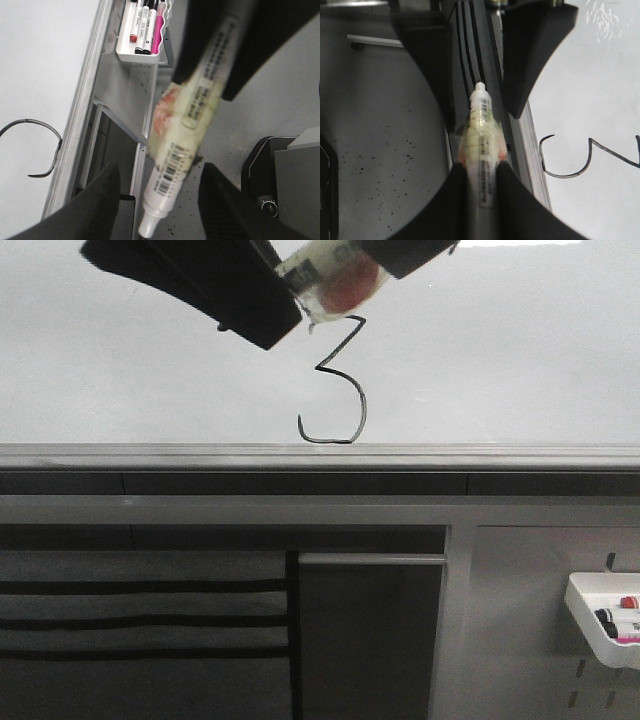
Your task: Write number 3 on whiteboard
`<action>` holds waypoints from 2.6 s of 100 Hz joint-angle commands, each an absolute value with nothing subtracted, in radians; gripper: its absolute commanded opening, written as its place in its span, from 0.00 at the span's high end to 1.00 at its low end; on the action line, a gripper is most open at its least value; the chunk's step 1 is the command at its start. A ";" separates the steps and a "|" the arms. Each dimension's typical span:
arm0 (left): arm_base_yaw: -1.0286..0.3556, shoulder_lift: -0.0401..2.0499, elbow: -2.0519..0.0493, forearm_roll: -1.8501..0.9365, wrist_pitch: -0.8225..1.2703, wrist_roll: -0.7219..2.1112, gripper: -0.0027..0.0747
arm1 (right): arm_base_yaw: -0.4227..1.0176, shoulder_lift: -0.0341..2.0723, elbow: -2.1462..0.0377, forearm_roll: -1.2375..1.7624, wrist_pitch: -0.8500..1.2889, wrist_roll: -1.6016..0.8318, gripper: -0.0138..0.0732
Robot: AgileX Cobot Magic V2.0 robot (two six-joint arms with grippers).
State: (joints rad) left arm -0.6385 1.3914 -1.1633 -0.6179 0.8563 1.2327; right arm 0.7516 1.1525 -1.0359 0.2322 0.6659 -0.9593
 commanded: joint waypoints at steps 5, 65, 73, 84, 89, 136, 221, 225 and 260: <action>-0.647 1.379 -1.209 -0.651 0.825 1.236 0.57 | 0.753 1.136 -1.061 0.238 0.608 -0.971 0.90; -0.647 1.379 -1.209 -0.659 0.832 1.236 0.99 | 0.753 1.136 -1.061 0.238 0.633 -0.969 0.84; -0.644 1.379 -1.209 -0.659 0.832 1.236 0.99 | 0.751 1.136 -1.061 0.238 0.631 -0.967 0.73; -0.616 1.379 -1.209 -0.659 0.832 1.226 0.99 | 0.719 1.127 -1.061 0.238 0.629 -0.950 0.55; -0.586 1.379 -1.209 -0.659 0.828 1.213 0.99 | 0.690 1.111 -1.061 0.238 0.627 -0.939 0.50; -0.226 1.461 -1.073 -0.782 0.404 0.761 0.99 | 0.431 0.993 -1.061 0.240 0.594 -0.833 0.49; -0.226 1.518 -1.049 -0.918 0.311 0.763 0.61 | 0.431 0.992 -1.063 0.240 0.598 -0.778 0.49; -0.226 1.507 -1.049 -0.901 0.311 0.763 0.56 | 0.431 0.988 -1.071 0.240 0.621 -0.751 0.49; -0.226 1.161 -1.049 -0.487 0.672 0.757 0.51 | 0.345 0.863 -1.247 0.077 1.267 -0.197 0.49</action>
